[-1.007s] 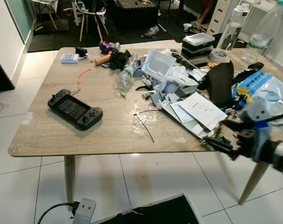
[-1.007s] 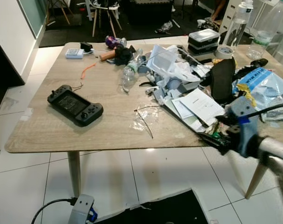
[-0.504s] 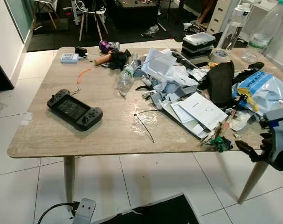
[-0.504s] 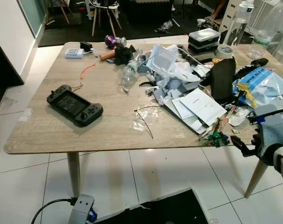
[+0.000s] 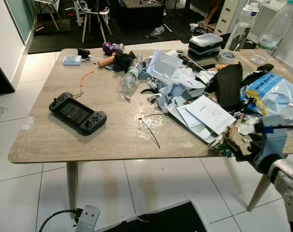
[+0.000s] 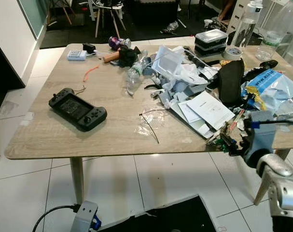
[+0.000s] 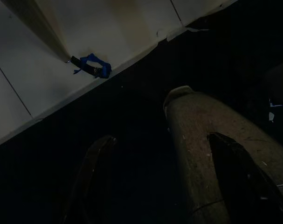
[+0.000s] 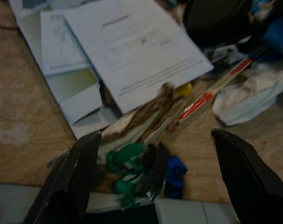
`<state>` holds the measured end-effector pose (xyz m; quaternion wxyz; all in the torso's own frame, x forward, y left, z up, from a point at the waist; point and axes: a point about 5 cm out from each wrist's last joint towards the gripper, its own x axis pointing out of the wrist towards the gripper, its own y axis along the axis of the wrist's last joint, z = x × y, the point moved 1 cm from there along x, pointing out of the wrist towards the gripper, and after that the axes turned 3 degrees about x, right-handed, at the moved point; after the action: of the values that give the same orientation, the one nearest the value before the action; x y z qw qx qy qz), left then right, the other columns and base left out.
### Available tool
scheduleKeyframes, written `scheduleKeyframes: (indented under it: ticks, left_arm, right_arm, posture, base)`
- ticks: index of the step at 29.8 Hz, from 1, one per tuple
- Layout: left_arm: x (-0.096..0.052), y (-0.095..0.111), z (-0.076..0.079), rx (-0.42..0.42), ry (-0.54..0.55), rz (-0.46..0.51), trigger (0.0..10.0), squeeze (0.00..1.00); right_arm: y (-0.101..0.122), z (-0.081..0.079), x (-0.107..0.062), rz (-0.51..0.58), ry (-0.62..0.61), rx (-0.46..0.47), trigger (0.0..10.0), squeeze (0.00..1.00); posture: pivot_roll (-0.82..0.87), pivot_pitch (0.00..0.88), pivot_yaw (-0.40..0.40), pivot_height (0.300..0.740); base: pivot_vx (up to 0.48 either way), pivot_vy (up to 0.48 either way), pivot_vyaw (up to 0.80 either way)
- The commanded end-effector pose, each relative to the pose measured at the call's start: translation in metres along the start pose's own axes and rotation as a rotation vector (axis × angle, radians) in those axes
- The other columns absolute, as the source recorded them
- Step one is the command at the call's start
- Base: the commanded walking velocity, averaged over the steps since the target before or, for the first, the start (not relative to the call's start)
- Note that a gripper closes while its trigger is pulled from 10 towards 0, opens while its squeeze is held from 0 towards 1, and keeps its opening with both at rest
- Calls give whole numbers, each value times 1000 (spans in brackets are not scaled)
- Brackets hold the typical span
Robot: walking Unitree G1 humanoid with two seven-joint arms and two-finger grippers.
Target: Picking trash to rubbish bin
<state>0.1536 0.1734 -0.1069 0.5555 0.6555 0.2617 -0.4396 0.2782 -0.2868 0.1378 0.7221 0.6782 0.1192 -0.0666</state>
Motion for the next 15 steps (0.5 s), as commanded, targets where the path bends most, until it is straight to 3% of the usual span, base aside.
scheduleKeyframes:
  ticks: [1, 6, 11, 15]
  left_arm:
    - [-3, -16, -1, 14, -9, -59, 10000, 0]
    - [-3, -16, 0, 15, -10, -58, 10000, 0]
    - [-3, -15, 1, 16, -15, -55, 10000, 0]
    - [-3, -15, 1, 20, -15, -56, 10000, 0]
  right_arm:
    - [-14, 3, -2, -40, -20, 10, 10000, 0]
    - [-20, 4, -2, -55, -30, 8, 10000, 0]
    - [-39, 15, -4, -106, -132, -17, 10000, 0]
    - [-40, 11, -1, -50, -103, -2, 10000, 0]
  posture:
    - [-61, 86, 7, 740]
    - [-61, 86, 7, 740]
    - [-65, 88, 7, 740]
    - [-69, 88, 13, 740]
  base:
    - [0, 0, 0]
    - [0, 0, 0]
    - [0, 0, 0]
    - [0, 0, 0]
